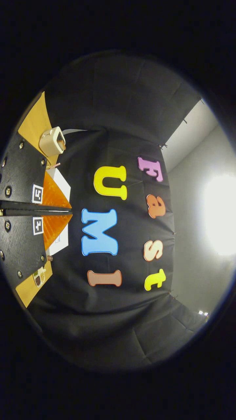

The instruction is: Open the microwave, put the food inside, and close the microwave door.

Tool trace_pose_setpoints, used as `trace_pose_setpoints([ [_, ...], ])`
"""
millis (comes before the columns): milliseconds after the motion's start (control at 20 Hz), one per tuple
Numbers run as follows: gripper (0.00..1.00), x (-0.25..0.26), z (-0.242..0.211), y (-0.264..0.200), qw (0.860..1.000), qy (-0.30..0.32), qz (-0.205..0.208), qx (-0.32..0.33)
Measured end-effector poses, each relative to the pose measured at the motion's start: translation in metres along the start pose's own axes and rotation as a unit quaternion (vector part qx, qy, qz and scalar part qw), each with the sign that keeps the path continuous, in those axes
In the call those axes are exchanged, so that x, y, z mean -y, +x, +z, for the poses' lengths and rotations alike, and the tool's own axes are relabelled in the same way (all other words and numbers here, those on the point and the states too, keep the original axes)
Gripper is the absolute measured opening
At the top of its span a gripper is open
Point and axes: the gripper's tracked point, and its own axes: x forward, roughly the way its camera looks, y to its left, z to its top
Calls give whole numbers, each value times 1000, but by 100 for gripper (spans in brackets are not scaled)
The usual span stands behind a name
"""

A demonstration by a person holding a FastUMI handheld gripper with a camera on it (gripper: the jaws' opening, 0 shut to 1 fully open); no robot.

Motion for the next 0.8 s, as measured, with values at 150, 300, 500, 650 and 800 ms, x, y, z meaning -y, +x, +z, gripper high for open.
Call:
trace_pose_setpoints([
  [150,1,3,15,1,1000,1,-8,5],
  [300,46,2,4,2,1000,-4,-15,-26],
  [500,96,17,8,7,997,-11,-64,-34],
  [650,96,8,12,10,998,-4,-61,-24],
  [800,96,10,11,11,998,-10,-65,-23],
])
